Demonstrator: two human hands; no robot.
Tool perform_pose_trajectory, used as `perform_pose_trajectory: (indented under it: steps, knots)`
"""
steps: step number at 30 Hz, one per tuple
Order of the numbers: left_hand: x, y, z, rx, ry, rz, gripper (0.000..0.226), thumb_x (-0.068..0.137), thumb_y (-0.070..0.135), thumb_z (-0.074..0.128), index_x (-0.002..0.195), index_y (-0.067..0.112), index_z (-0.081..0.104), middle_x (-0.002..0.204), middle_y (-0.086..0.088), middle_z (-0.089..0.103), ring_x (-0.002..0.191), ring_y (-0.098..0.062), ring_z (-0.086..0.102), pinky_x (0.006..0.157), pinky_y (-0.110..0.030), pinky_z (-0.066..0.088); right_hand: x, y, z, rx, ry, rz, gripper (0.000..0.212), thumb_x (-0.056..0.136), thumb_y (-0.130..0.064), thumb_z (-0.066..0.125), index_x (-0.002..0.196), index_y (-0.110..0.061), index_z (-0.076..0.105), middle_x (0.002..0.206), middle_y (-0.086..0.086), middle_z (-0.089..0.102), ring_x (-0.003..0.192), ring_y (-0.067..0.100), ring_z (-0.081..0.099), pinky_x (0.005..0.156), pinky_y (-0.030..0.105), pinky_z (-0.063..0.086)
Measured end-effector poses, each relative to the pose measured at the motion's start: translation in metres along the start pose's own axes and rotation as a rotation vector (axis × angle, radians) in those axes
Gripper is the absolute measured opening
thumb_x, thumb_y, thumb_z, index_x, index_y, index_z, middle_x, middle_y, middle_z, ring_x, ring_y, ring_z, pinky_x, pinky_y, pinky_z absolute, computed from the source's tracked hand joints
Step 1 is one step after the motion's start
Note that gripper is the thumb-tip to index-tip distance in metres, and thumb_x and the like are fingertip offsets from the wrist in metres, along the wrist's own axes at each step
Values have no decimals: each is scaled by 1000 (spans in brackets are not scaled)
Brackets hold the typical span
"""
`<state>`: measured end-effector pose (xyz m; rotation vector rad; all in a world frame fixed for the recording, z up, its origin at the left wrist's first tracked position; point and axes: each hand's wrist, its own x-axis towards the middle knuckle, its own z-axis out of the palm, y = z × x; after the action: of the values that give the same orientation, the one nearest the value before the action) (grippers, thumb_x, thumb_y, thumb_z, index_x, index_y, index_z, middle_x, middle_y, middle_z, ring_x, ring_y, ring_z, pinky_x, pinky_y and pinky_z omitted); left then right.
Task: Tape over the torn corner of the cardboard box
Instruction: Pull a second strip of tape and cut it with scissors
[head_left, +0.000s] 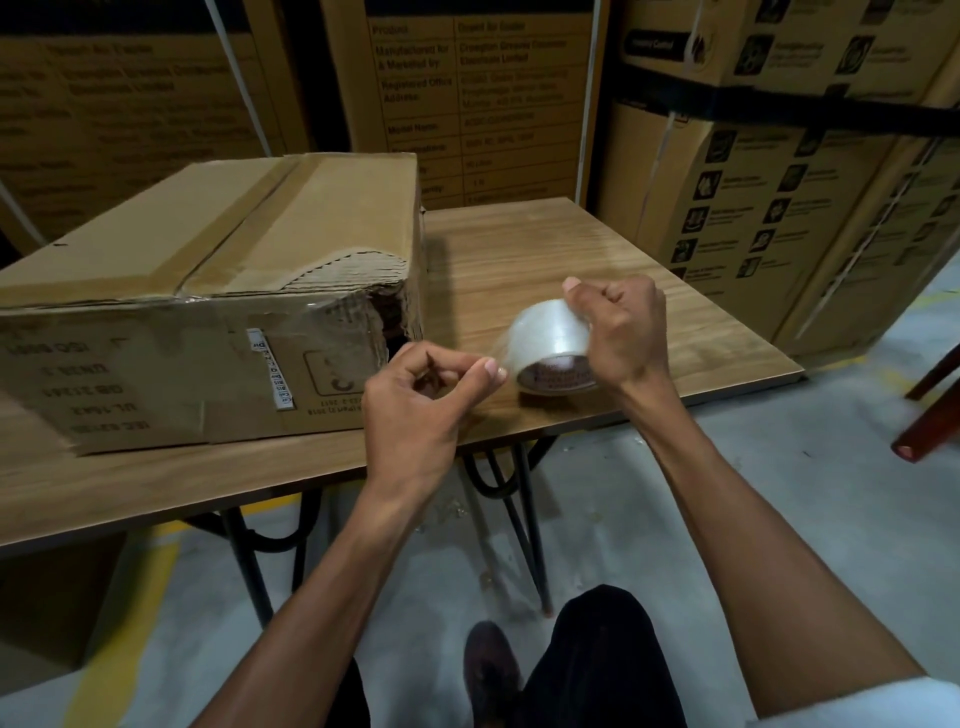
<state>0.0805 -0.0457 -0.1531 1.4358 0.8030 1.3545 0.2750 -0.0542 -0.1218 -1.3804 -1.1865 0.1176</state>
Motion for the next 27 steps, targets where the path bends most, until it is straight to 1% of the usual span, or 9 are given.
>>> perform_pose_trajectory:
  steps: [1,3,8,11,13,16,20,22,27]
  knots:
    - [-2,0,0,-11,4,-16,22,70,41,90,80,24,79,95,-24,75,98,-51,72,92,-69,56,0,0,-1,-28,-5,-17,58,92,-21,59,42,-13,31,39,-11,29,38,7,24,45,29,25]
    - [-5,1,-1,-43,7,-48,25,69,39,92,80,21,79,94,-24,76,98,-51,73,91,-68,57,0,0,-3,-63,-23,-49,58,92,-19,59,42,-22,30,37,-11,26,37,7,22,44,29,25]
    - [-10,6,1,-98,10,-98,18,70,25,89,80,14,79,82,-23,69,96,-58,69,92,-61,60,0,2,-5,-128,-29,-142,48,90,-19,52,44,-22,38,41,-10,29,37,10,31,40,20,17]
    - [-12,10,1,-138,-3,-154,22,68,22,86,82,7,78,76,-13,62,87,-41,71,91,-49,63,1,3,-7,-173,-51,-184,46,88,-25,47,44,-19,37,41,-11,28,36,8,31,42,26,16]
    - [-13,11,0,-148,-6,-178,25,67,21,86,83,5,77,77,-13,60,86,-36,70,92,-48,63,1,5,-8,-161,-84,-212,45,82,-33,40,45,-8,41,41,-1,33,39,9,28,42,29,16]
    - [-16,16,-1,-228,5,-215,24,67,12,84,84,-2,76,81,-16,59,85,-32,69,88,-41,65,0,6,-12,-156,-133,-281,43,75,-33,37,47,-1,45,44,8,39,42,19,32,43,29,17]
    - [-18,21,-3,-310,-8,-279,12,75,-3,80,84,-6,73,79,-16,62,78,-23,76,82,-32,65,-3,6,-17,-233,-168,-344,34,75,-30,40,51,-6,43,47,3,34,45,19,33,46,34,22]
    - [-19,21,-5,-349,1,-315,13,78,-7,79,88,-9,71,73,-9,69,78,-22,78,79,-27,64,-5,7,-19,-260,-164,-359,31,76,-28,42,53,-9,44,47,1,36,45,20,36,45,37,27]
    - [-23,22,-8,-385,35,-344,16,75,-6,79,86,-9,69,66,-2,70,76,-20,78,80,-30,65,-9,9,-18,-289,-169,-453,24,84,-20,47,60,-17,44,51,-5,38,47,20,38,46,41,35]
